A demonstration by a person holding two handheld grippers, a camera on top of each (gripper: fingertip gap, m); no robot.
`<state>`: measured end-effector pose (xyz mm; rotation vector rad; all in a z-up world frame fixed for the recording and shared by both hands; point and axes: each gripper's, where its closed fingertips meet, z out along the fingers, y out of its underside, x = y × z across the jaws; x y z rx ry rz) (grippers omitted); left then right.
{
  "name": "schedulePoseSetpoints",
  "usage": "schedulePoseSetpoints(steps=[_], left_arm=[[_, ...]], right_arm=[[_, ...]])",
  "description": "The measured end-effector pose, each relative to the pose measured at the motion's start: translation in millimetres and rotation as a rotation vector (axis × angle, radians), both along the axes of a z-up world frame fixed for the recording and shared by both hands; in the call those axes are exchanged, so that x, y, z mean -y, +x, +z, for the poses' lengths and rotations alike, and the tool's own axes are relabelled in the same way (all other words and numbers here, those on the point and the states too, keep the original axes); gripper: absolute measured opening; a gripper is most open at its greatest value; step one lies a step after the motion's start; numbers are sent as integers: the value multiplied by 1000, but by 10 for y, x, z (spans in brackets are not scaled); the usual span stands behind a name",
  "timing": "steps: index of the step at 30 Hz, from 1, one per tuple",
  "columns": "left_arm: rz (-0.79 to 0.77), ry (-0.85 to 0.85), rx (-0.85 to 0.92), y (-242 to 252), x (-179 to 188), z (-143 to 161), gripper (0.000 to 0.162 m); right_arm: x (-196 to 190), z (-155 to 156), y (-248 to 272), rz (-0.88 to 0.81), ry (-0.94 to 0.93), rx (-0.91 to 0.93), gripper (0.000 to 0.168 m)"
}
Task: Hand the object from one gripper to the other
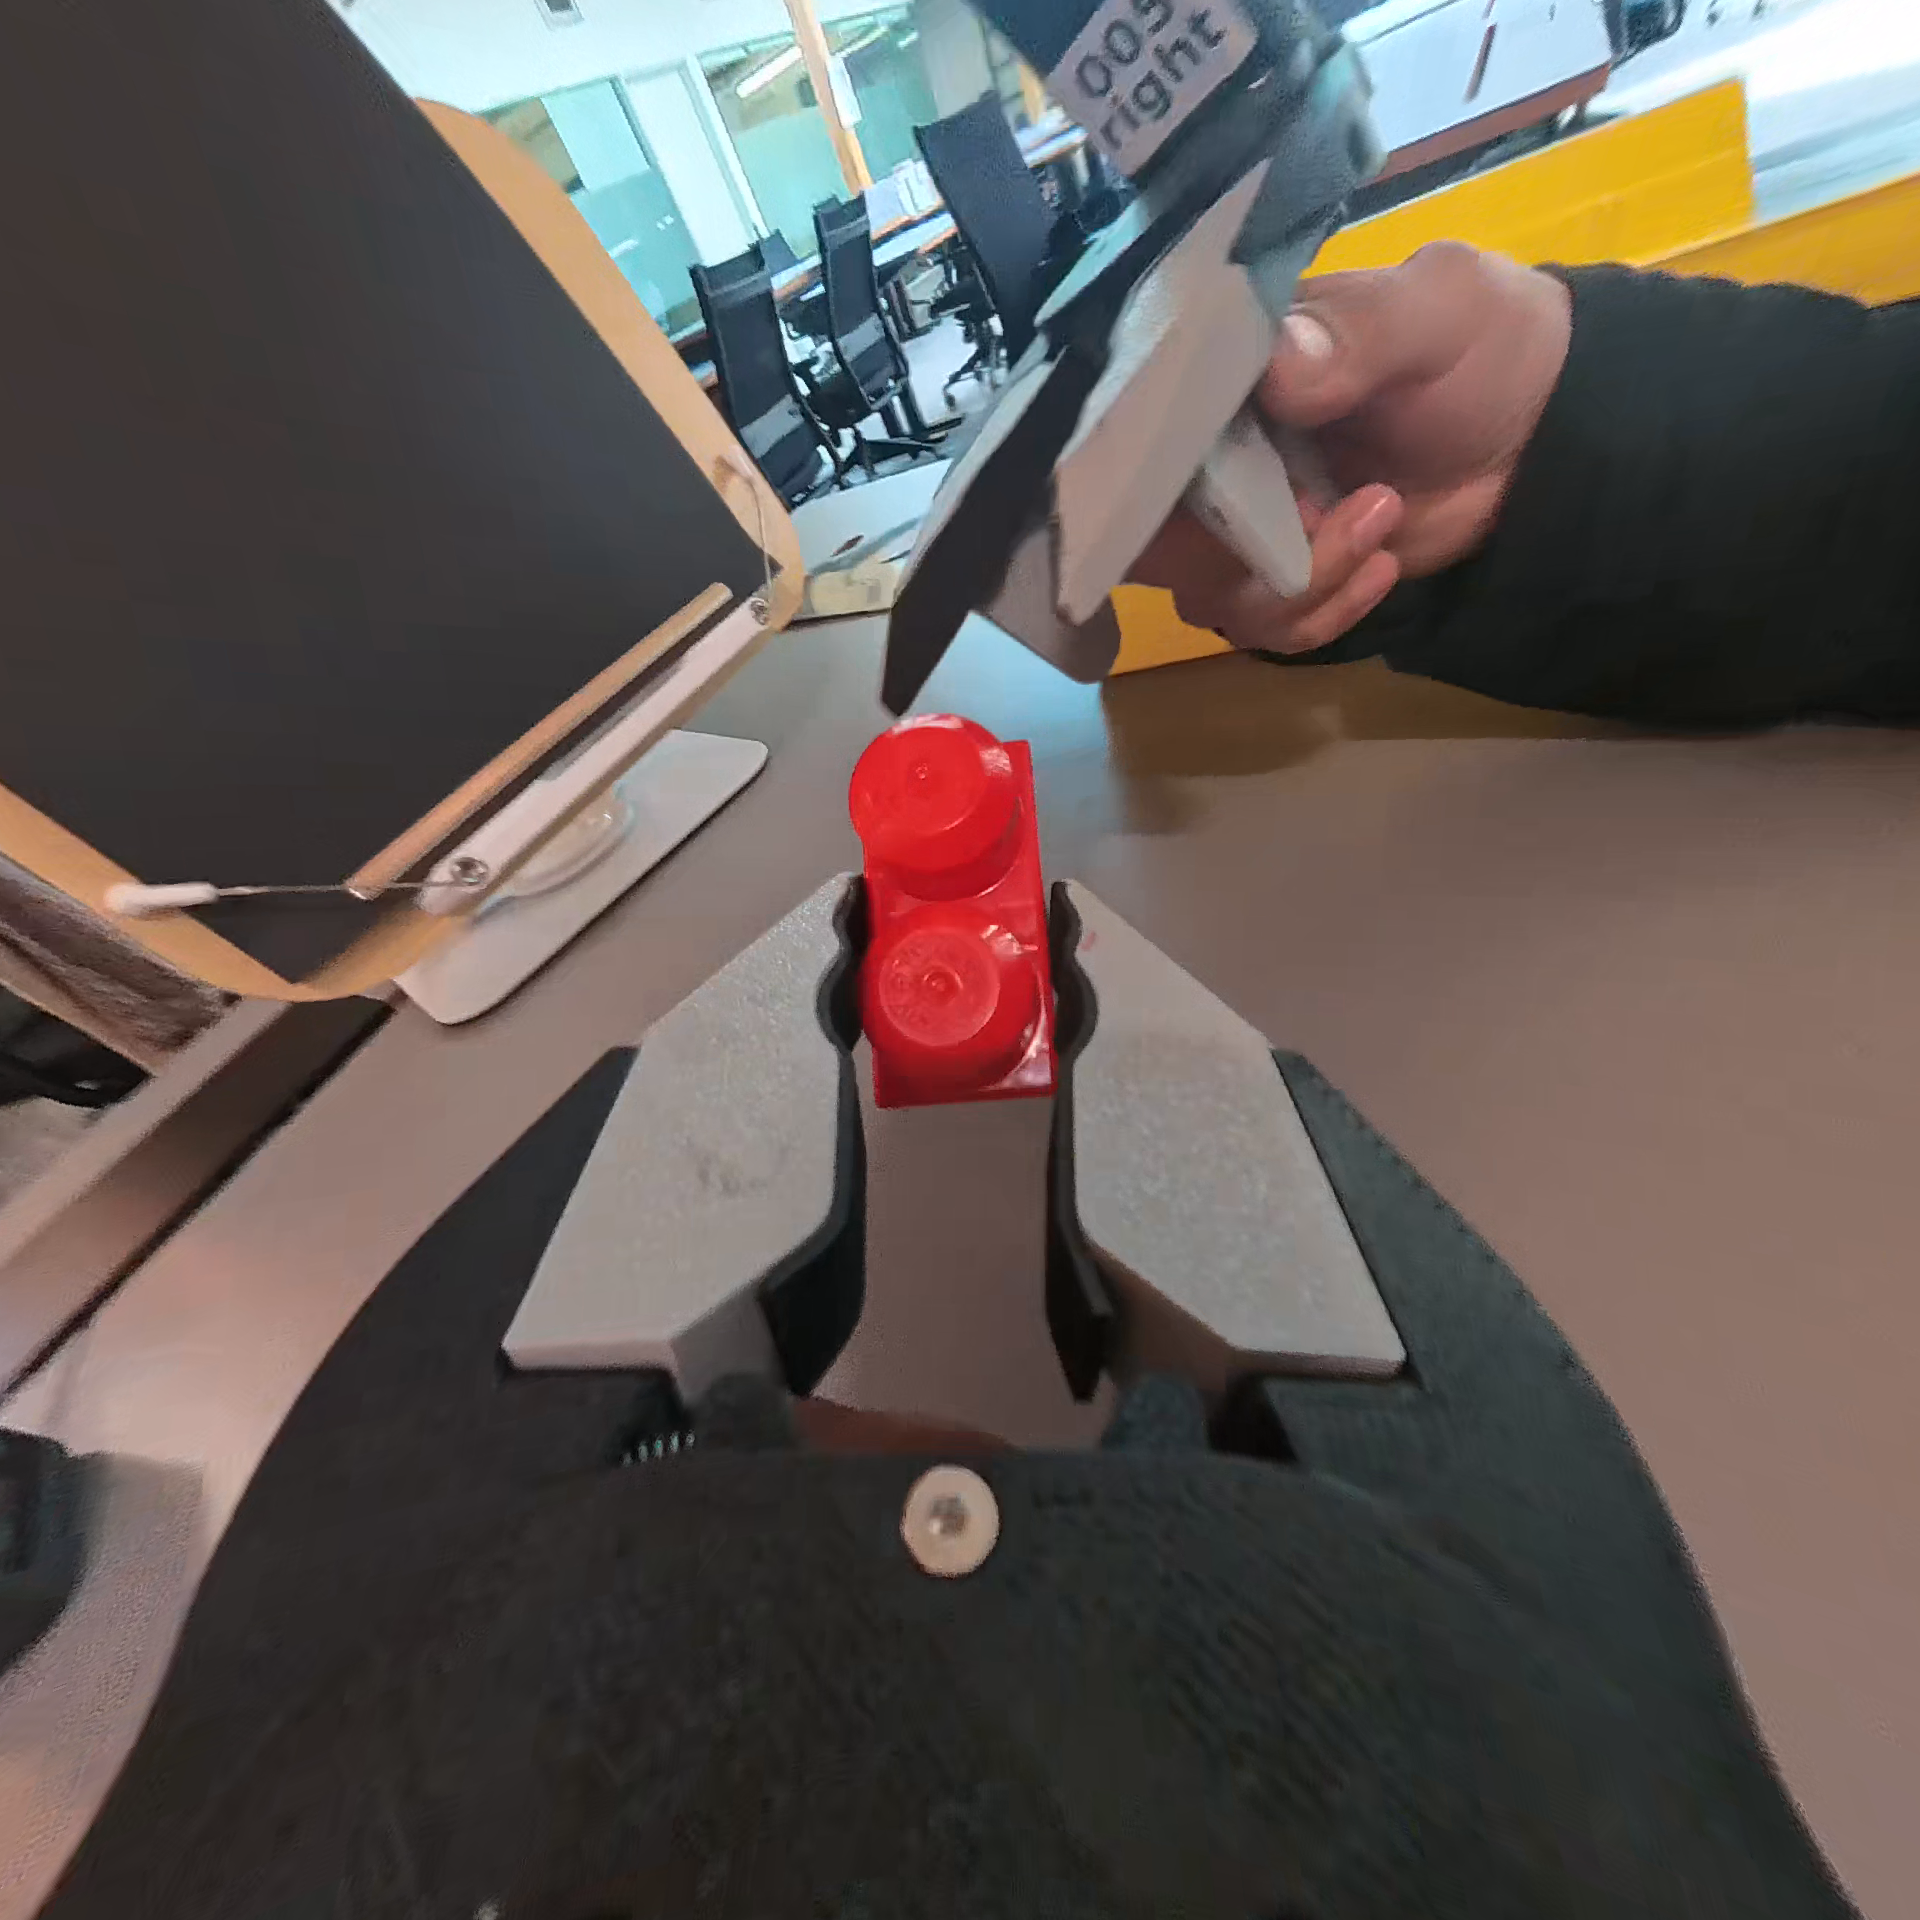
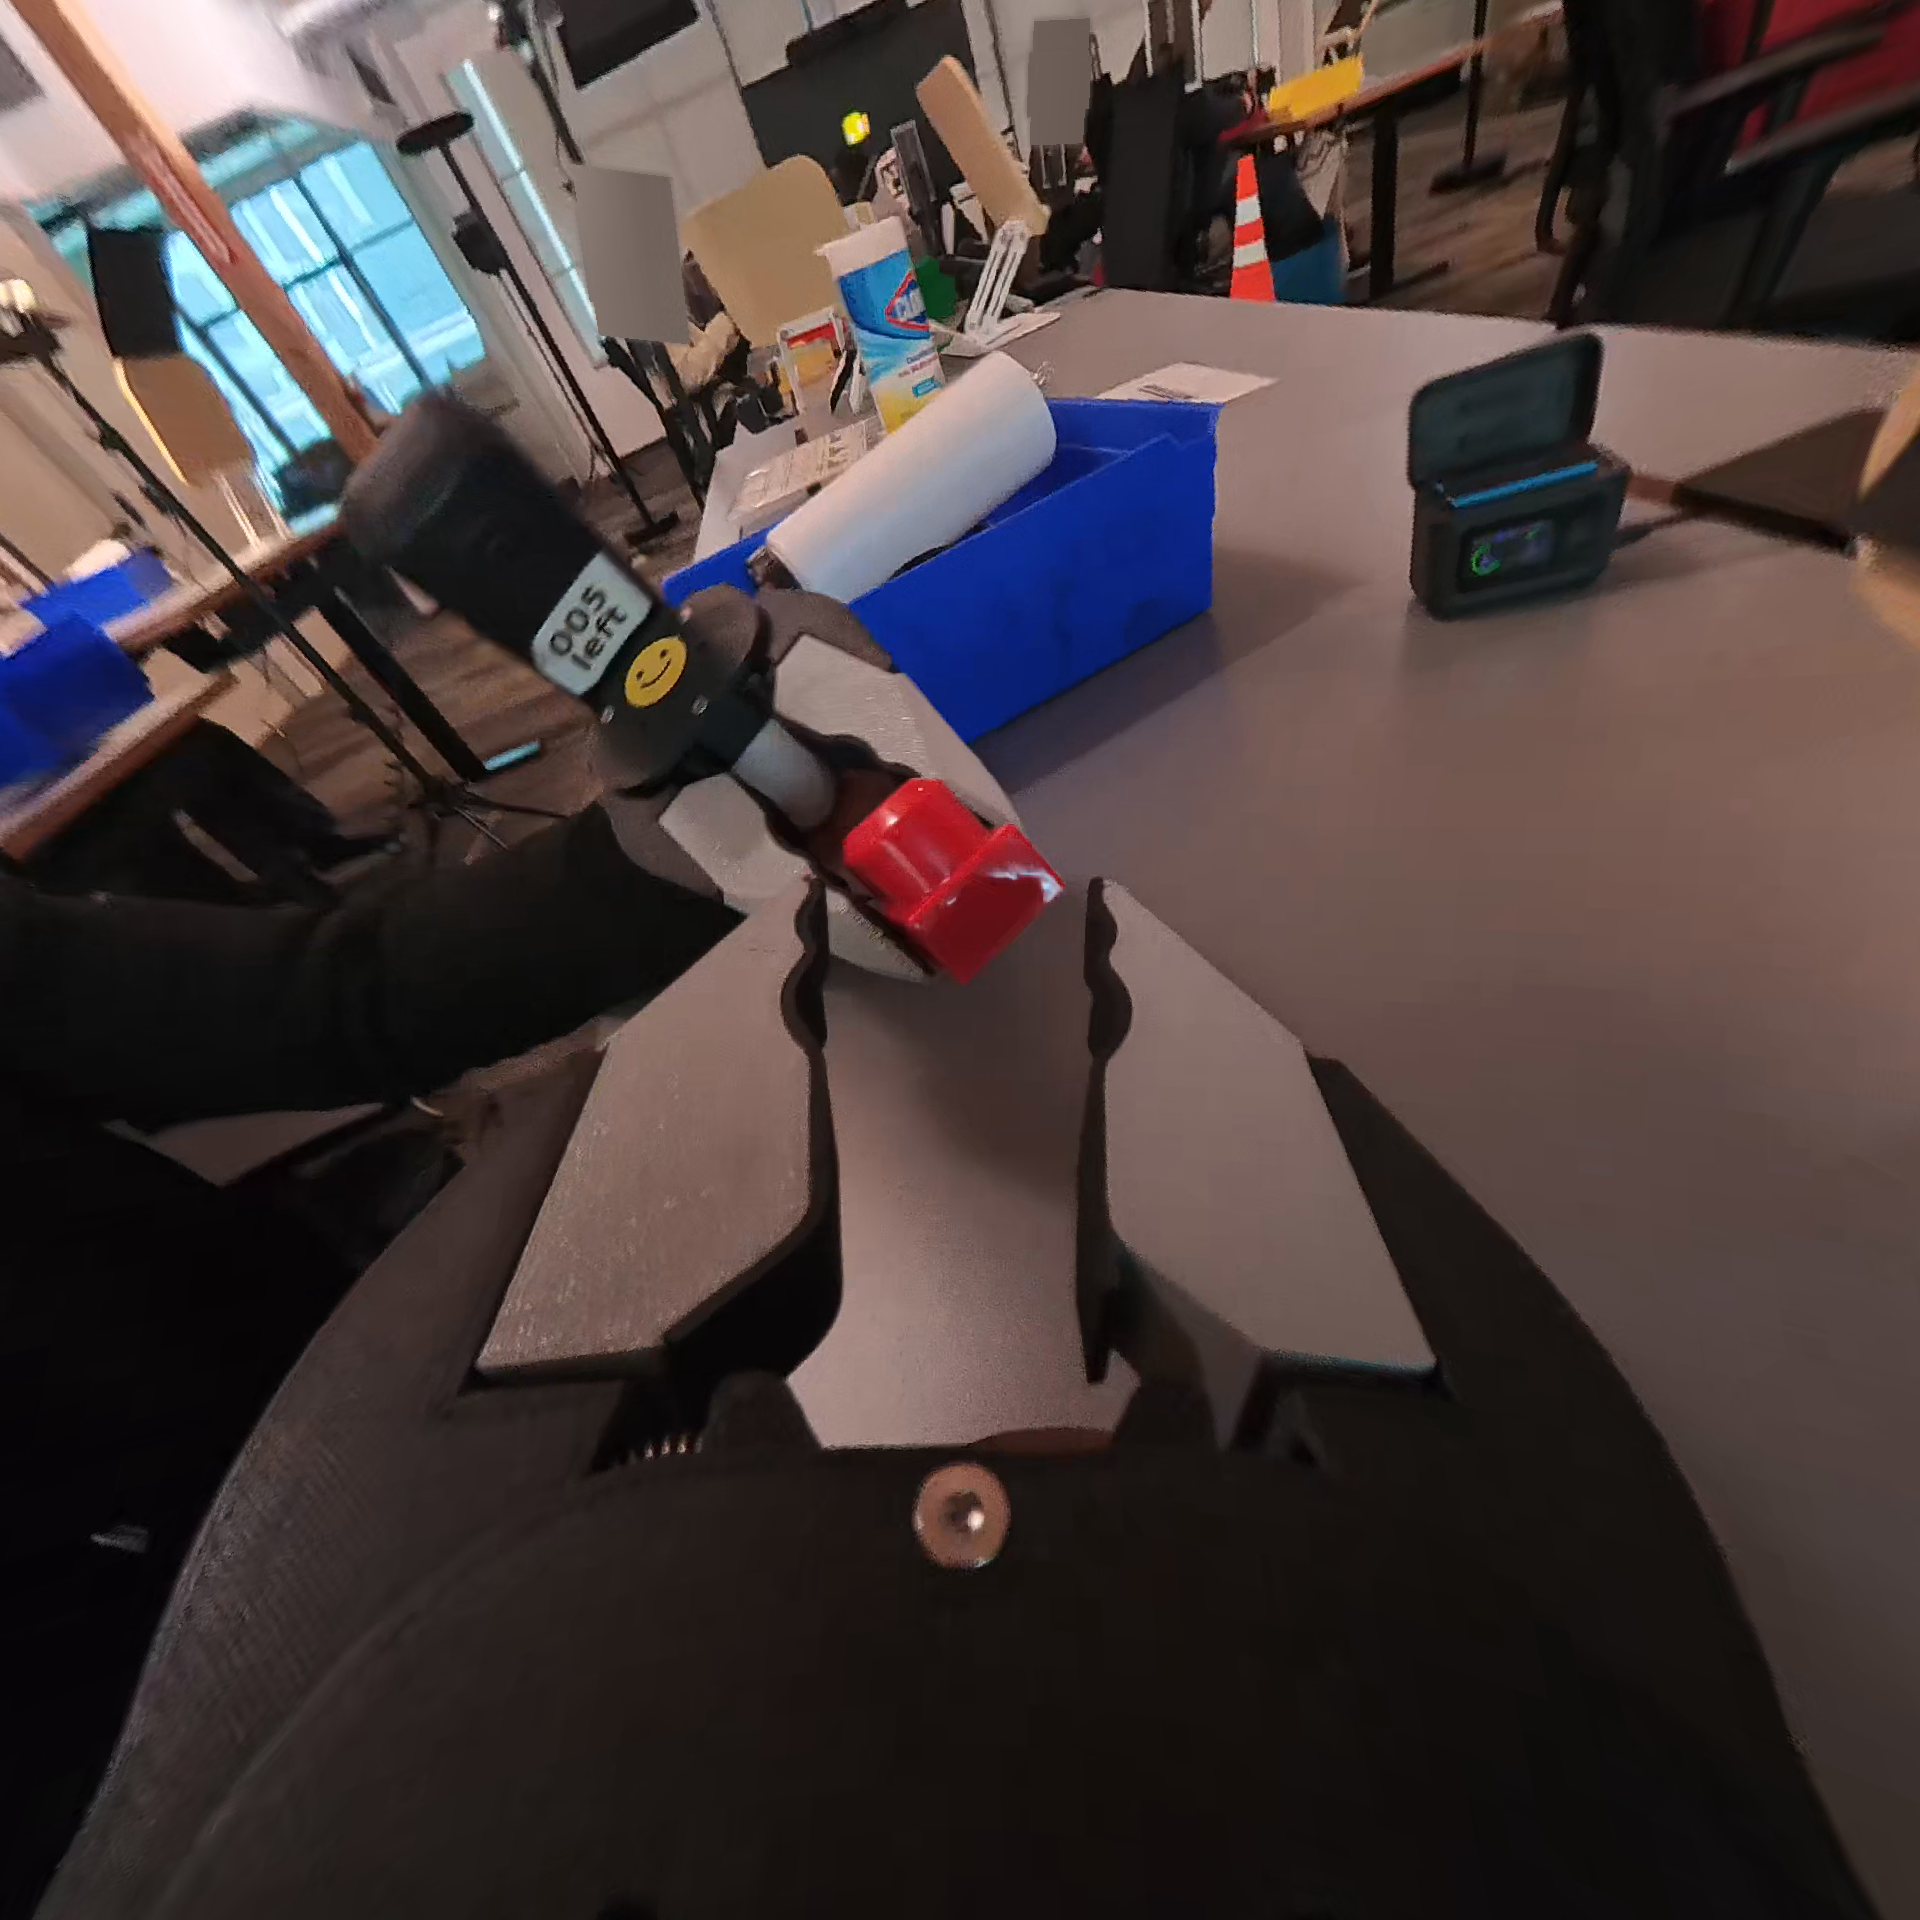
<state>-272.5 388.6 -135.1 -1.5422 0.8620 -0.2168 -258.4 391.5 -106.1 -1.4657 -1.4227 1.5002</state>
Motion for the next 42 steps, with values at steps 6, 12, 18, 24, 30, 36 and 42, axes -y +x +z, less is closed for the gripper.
schedulePoseSetpoints(steps=[6,12,18,24,30,36,42], left_arm=[[-122,-203,99,107,132,-125,33],[-186,-229,113,197,226,-121,32],[-176,-256,144,203,208,-130,33],[-59,-226,143,16,45,-157,54],[51,-174,88,-80,-85,-191,44],[123,-165,27,-144,-162,-292,38],[155,-161,-25,-175,-208,-380,37]], right_arm=[[201,-43,-65,29,265,-9,44],[331,-213,-174,81,283,48,36],[337,-225,-230,55,355,49,25],[-43,-33,-101,-217,304,27,25],[83,637,559,-425,222,-24,25],[-281,988,1668,-727,310,87,25],[-1137,264,2695,-982,177,386,25]])
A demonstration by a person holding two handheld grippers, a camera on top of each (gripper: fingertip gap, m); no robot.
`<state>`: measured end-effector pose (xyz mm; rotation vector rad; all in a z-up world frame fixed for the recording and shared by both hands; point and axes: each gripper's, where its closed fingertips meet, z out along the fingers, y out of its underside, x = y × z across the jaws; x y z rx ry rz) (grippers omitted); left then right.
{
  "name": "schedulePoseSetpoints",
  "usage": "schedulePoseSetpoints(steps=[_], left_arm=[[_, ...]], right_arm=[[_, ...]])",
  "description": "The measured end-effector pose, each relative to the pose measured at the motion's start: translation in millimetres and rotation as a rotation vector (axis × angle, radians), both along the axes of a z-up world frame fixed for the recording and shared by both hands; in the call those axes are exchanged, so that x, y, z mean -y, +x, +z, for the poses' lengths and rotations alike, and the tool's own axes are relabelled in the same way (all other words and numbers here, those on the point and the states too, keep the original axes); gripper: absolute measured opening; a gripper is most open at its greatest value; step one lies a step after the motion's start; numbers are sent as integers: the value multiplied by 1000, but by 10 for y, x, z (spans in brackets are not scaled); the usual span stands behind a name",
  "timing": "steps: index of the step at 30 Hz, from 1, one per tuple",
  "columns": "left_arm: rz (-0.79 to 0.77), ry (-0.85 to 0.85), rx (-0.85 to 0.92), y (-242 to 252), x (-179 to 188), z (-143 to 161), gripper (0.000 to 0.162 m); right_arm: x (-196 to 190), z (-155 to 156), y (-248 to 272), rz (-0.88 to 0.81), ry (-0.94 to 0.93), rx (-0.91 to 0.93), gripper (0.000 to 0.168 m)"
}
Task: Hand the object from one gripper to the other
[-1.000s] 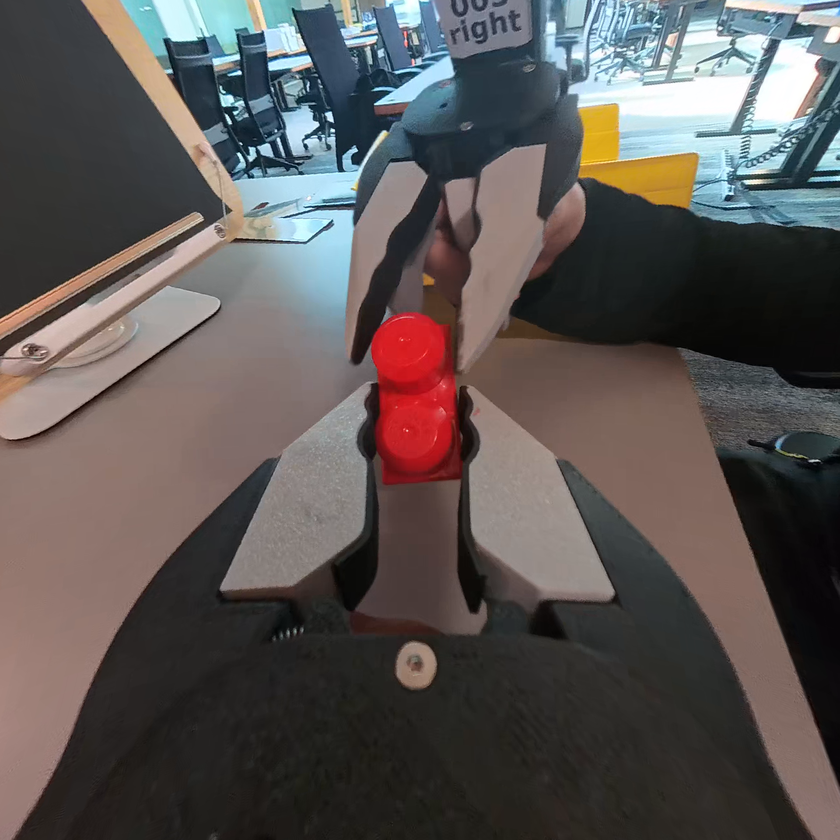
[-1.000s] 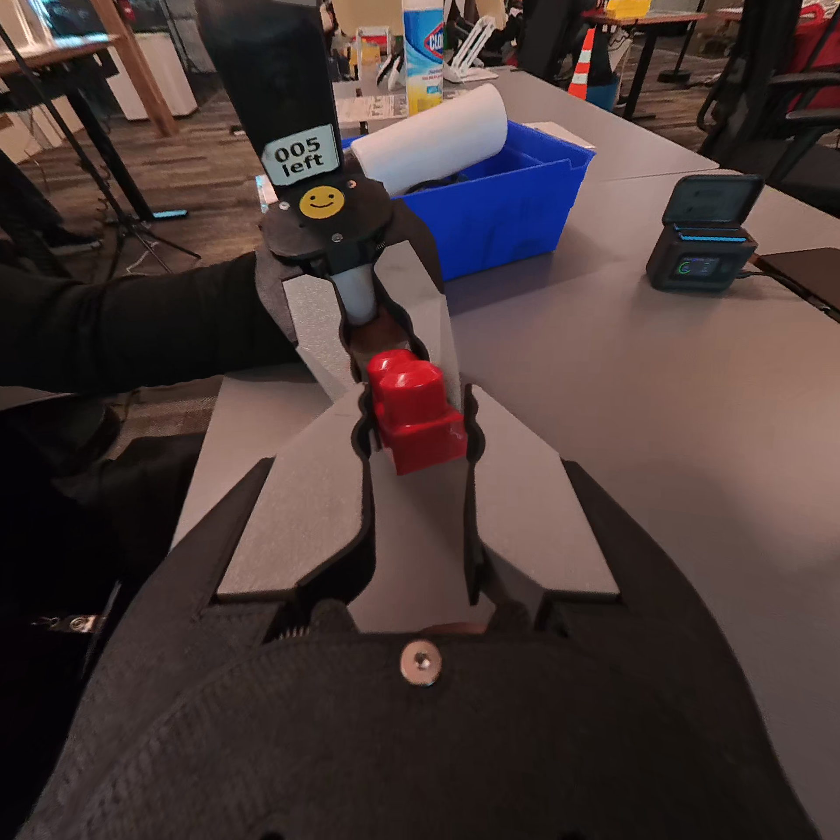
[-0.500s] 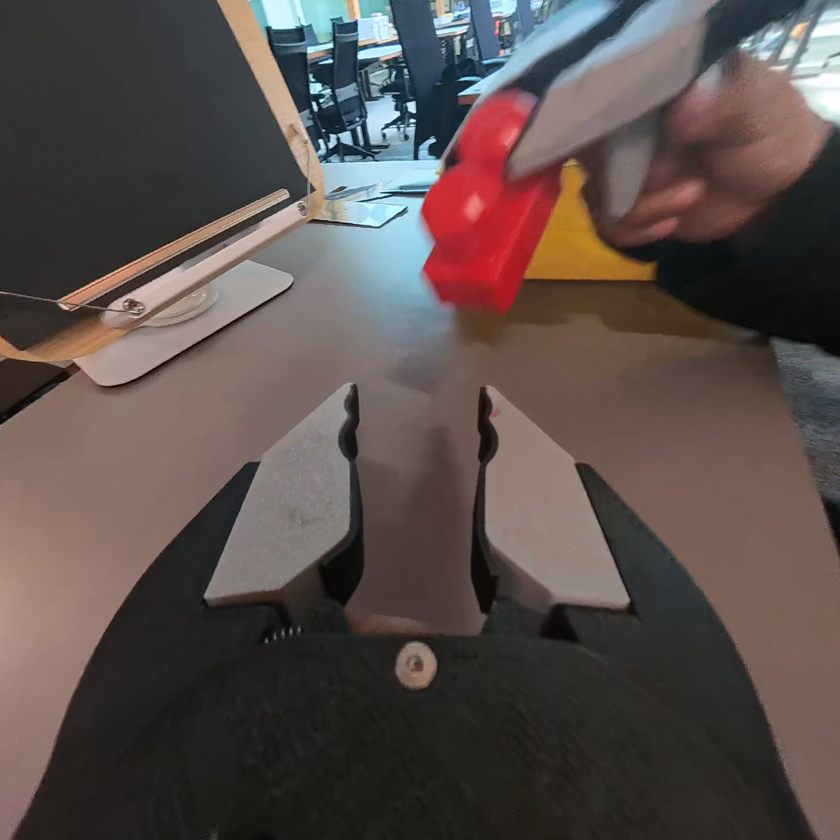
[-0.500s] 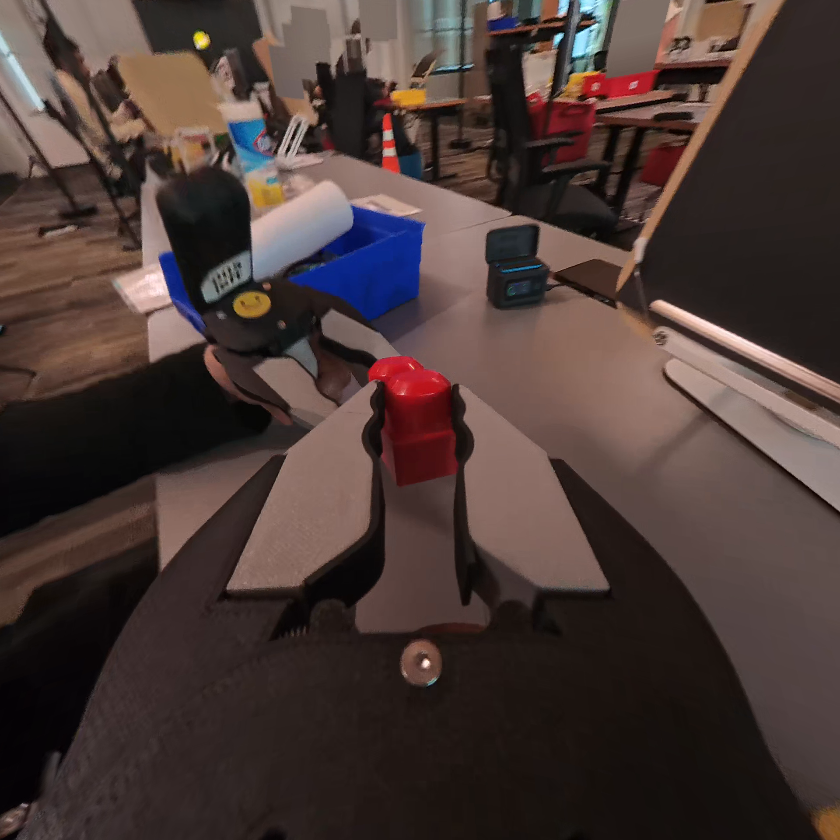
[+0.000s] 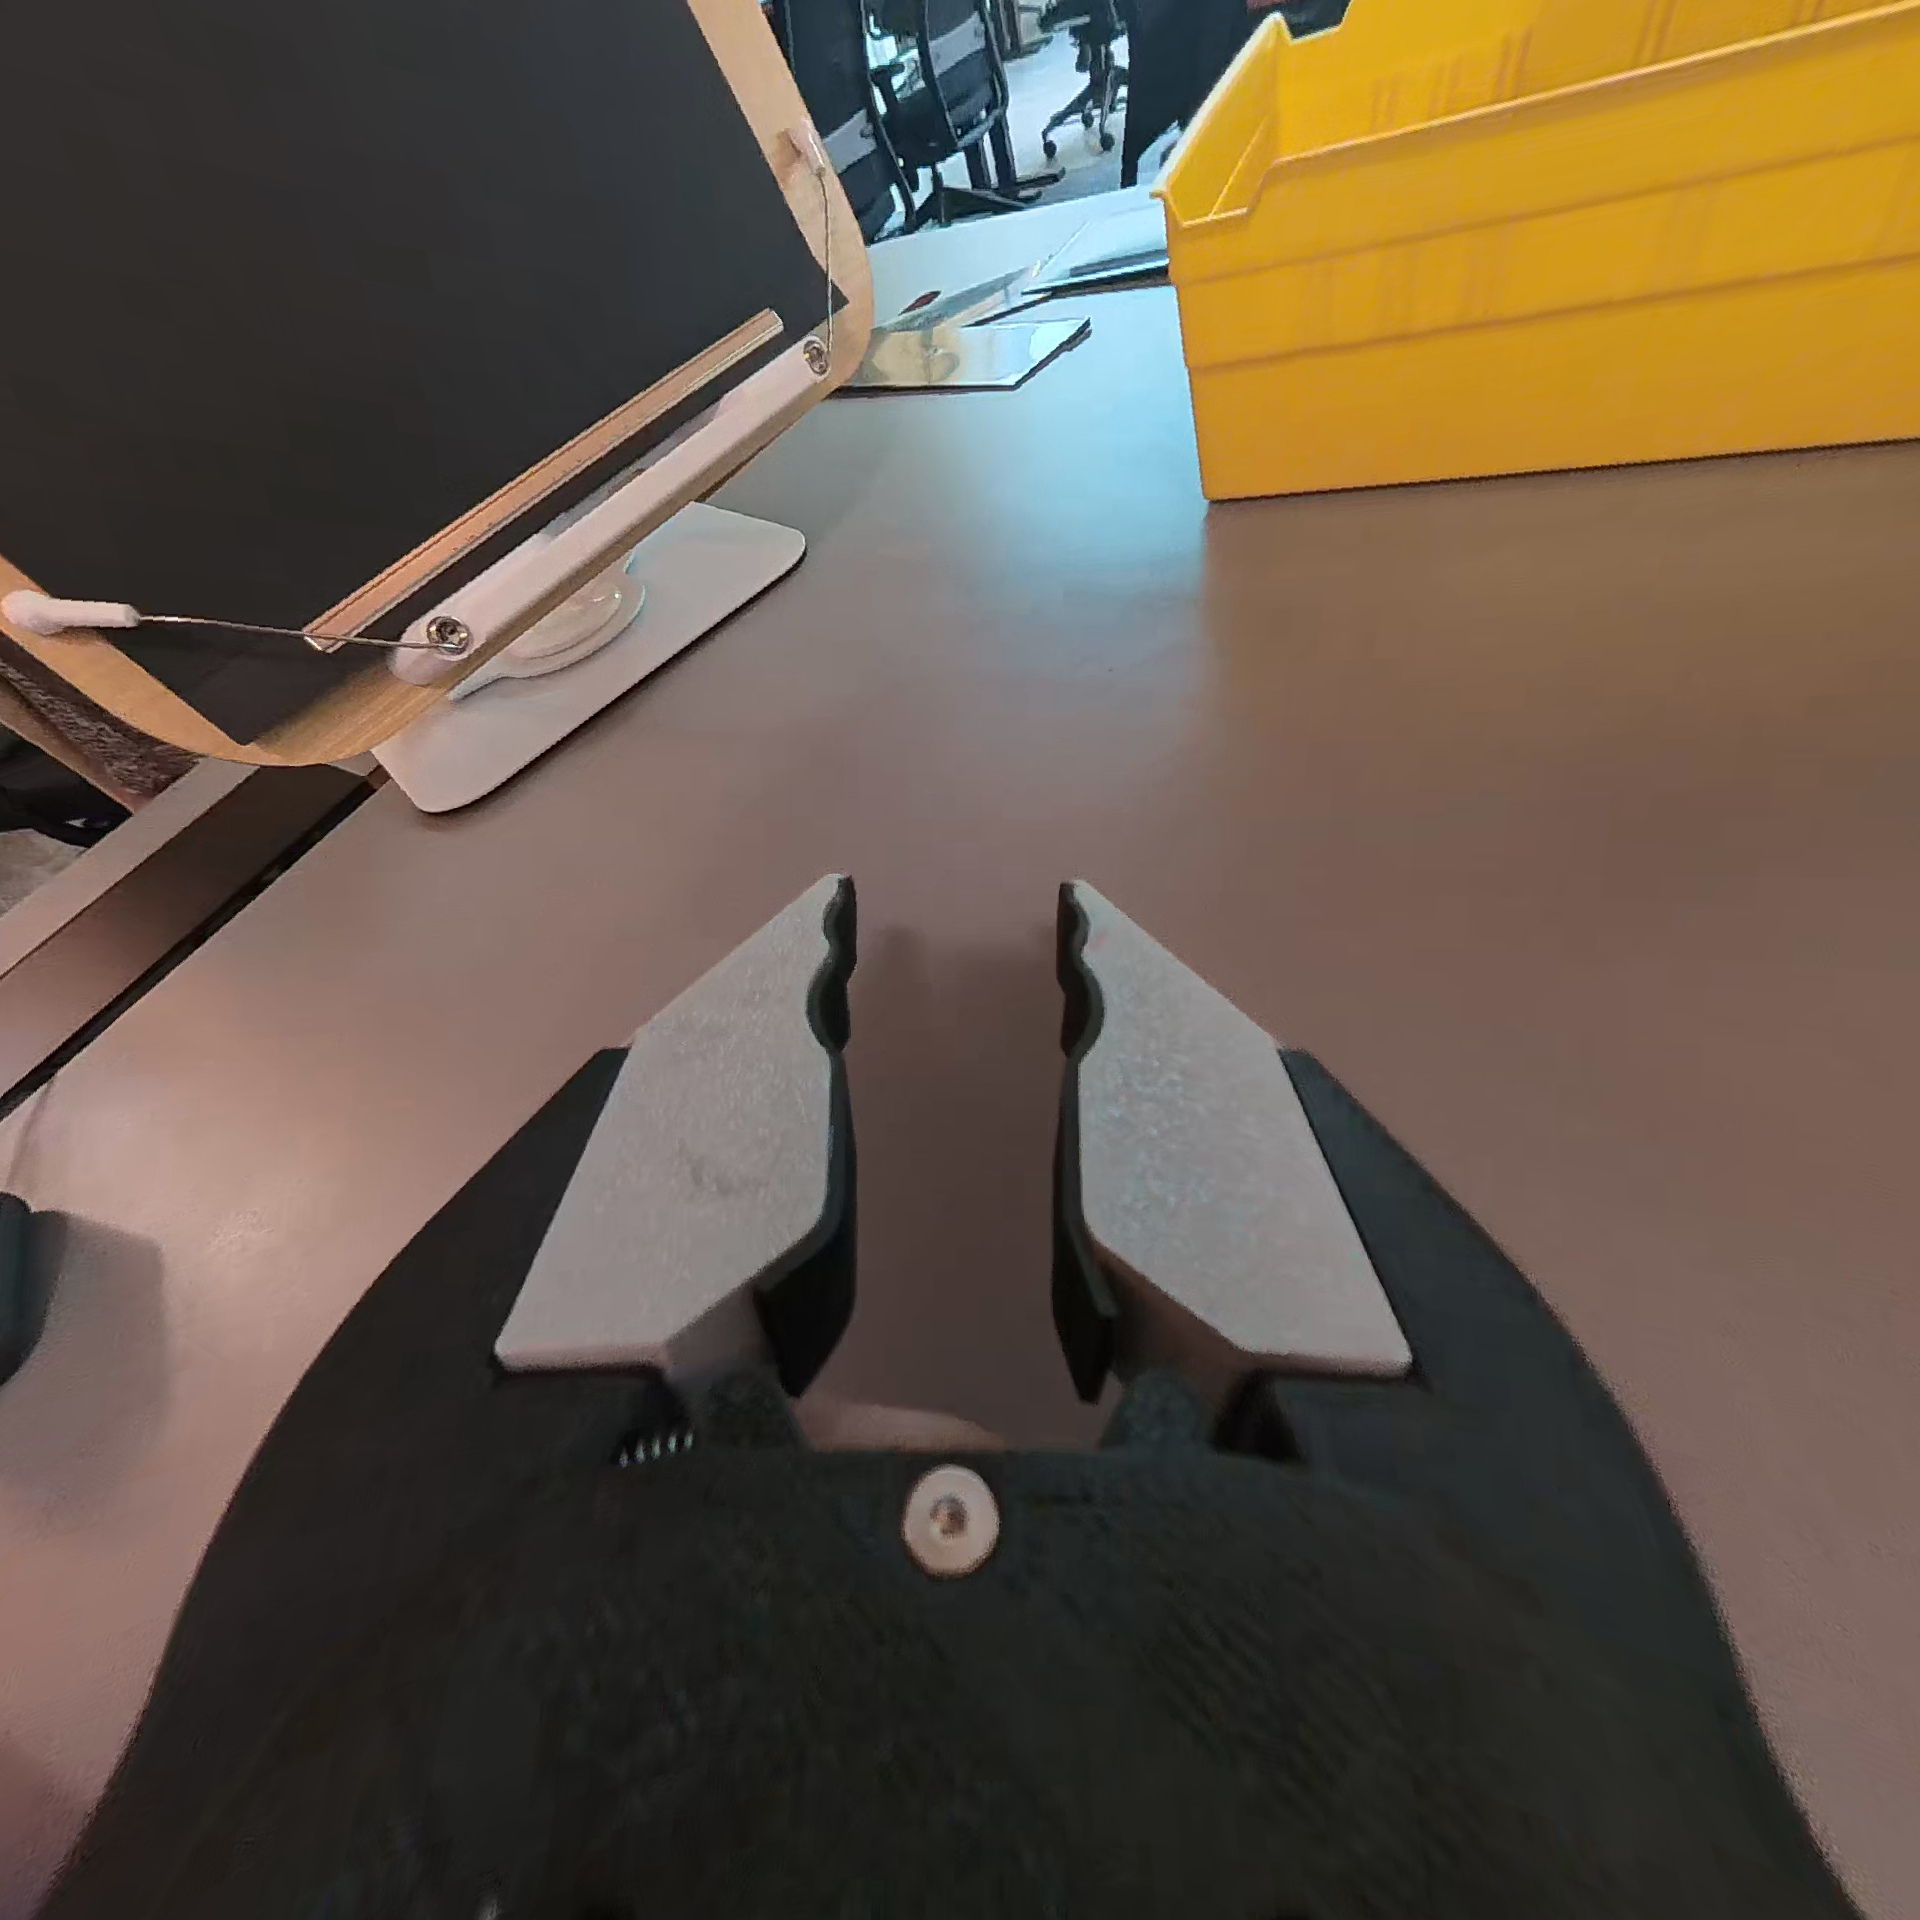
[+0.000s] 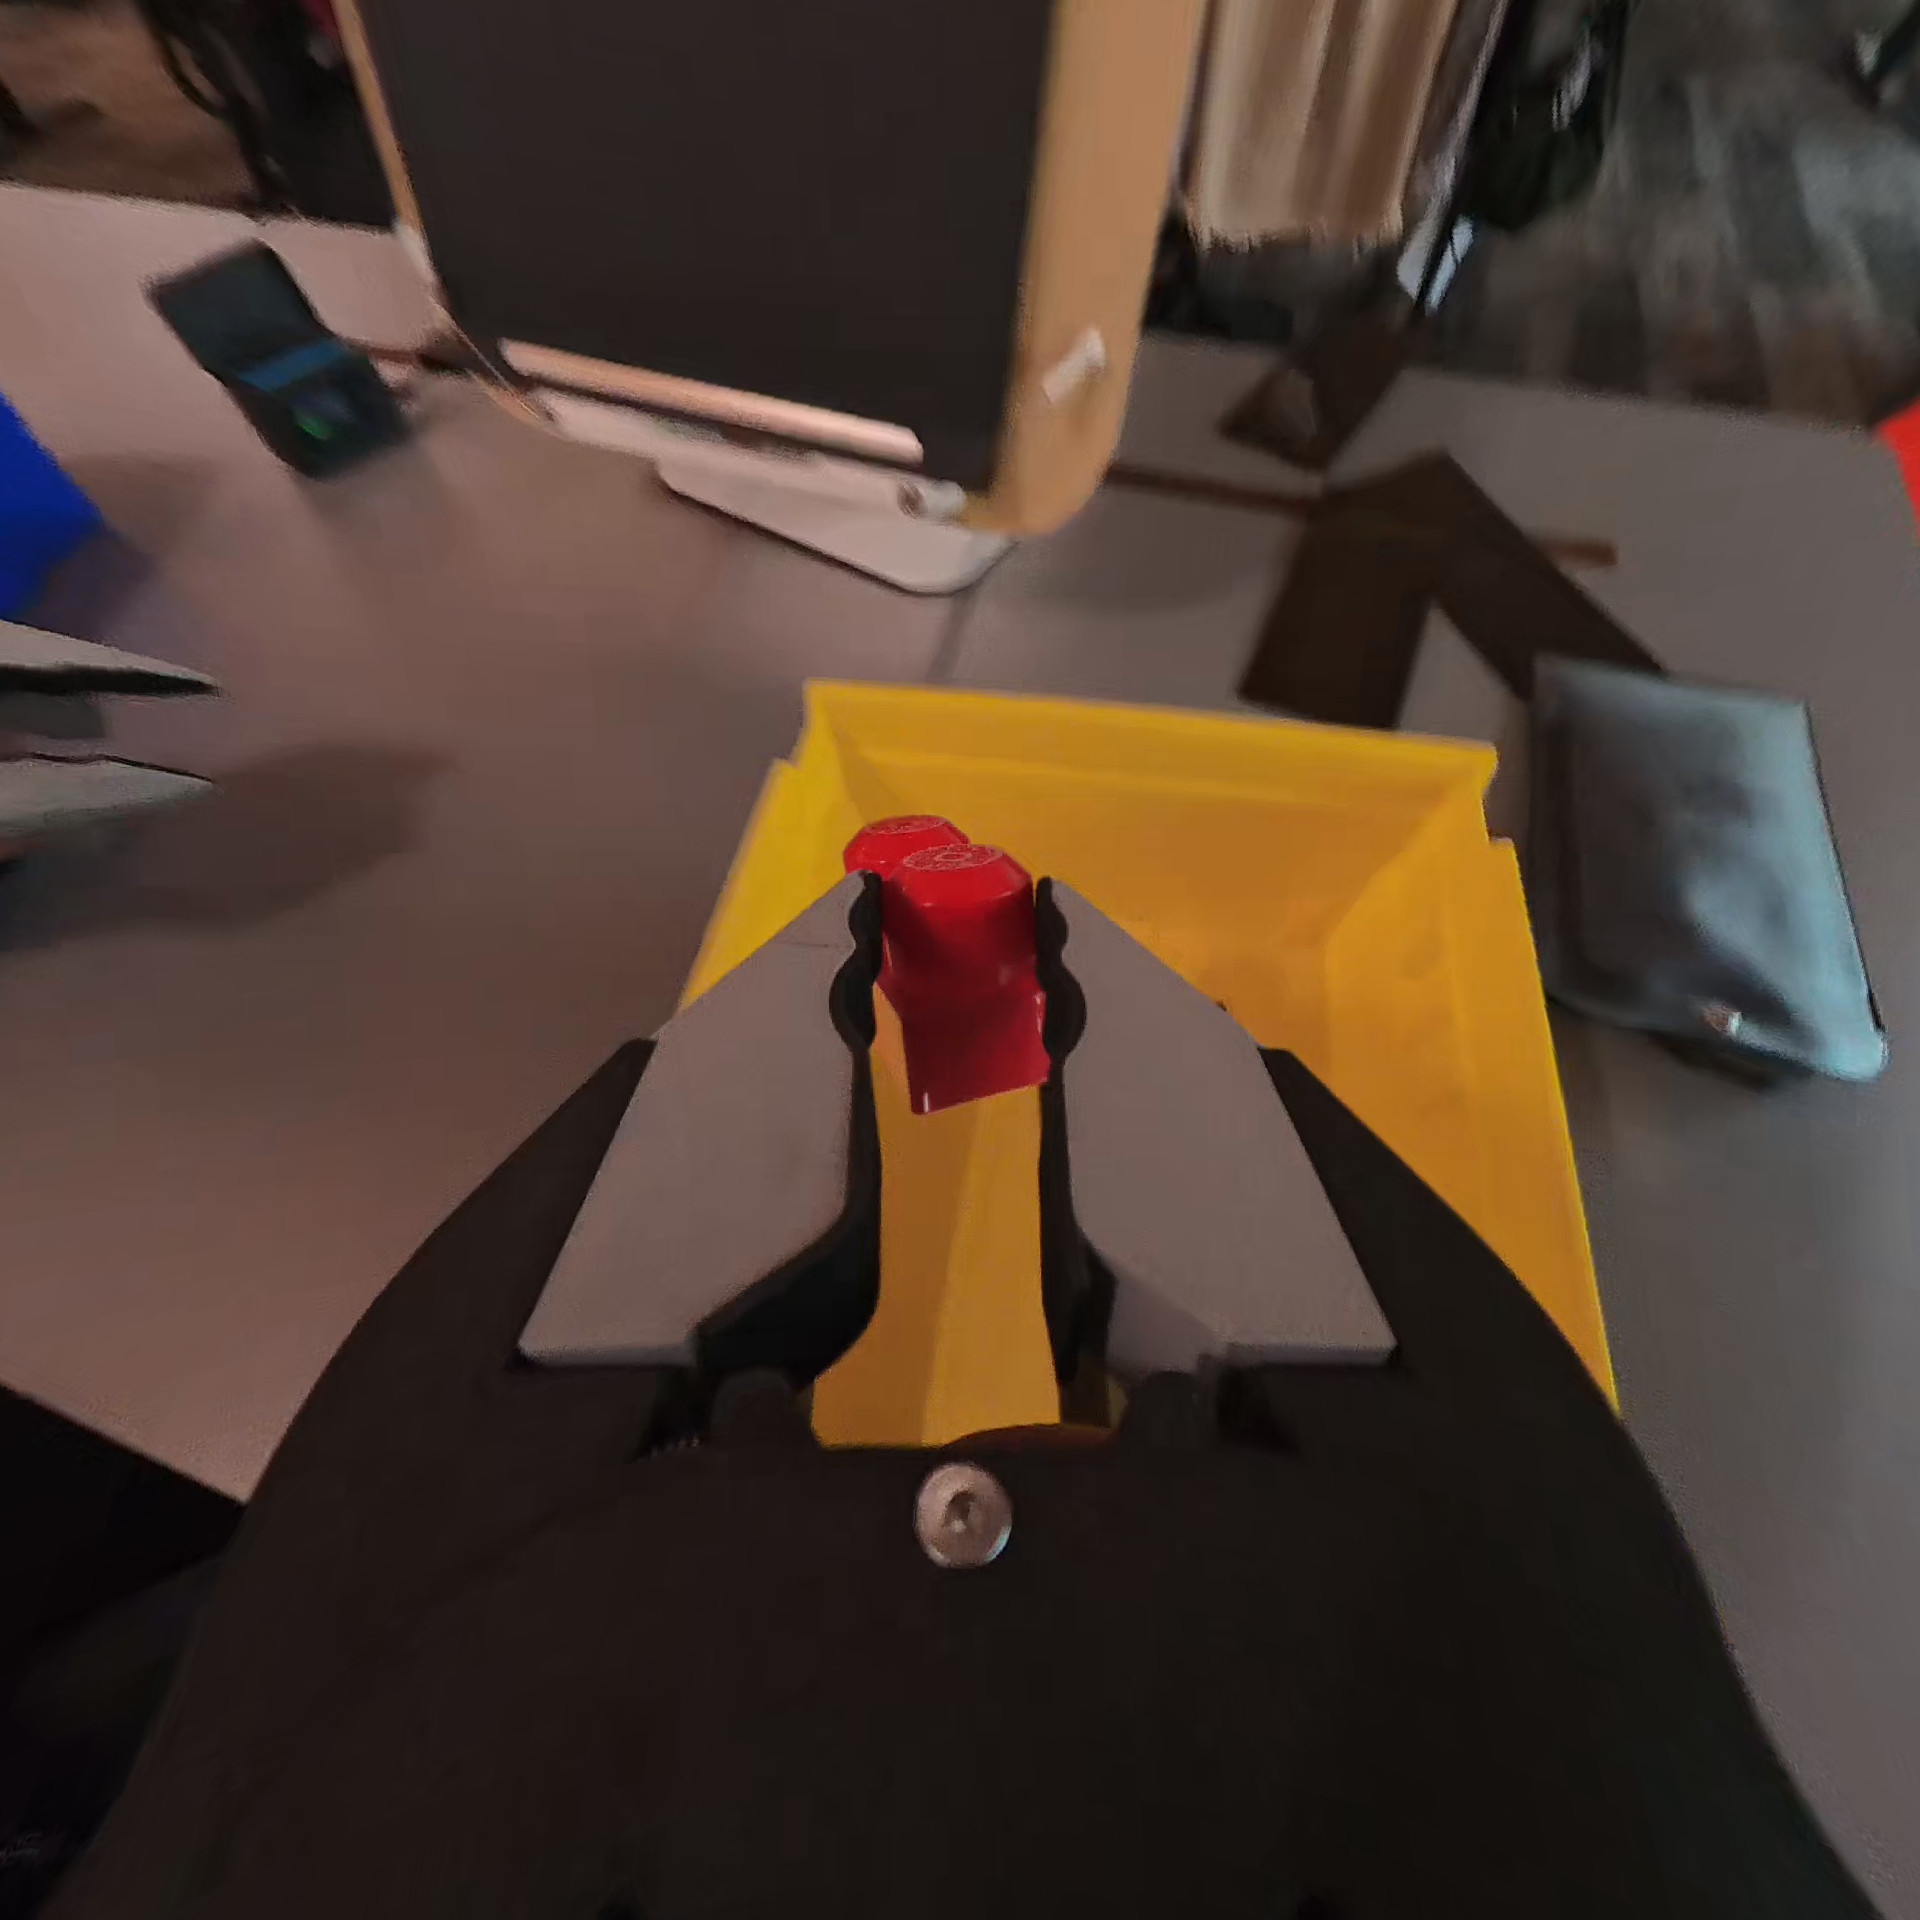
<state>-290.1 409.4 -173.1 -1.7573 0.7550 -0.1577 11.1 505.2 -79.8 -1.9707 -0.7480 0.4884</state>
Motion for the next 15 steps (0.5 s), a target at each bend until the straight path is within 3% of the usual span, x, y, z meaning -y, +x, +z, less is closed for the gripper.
schedulePoseSetpoints(steps=[4,10,13,15], left_arm=[[5,9,-36,3,-5,-25,37],[19,-16,-39,-33,-28,-89,35],[18,-19,-38,-28,-24,-89,36],[13,-31,-29,-19,-18,-94,38]], right_arm=[[-269,-466,56,-48,-80,88,25],[-728,-626,101,-152,-57,86,25],[-696,-1005,218,-168,-194,203,36],[-645,-1071,288,-172,-197,276,37]])
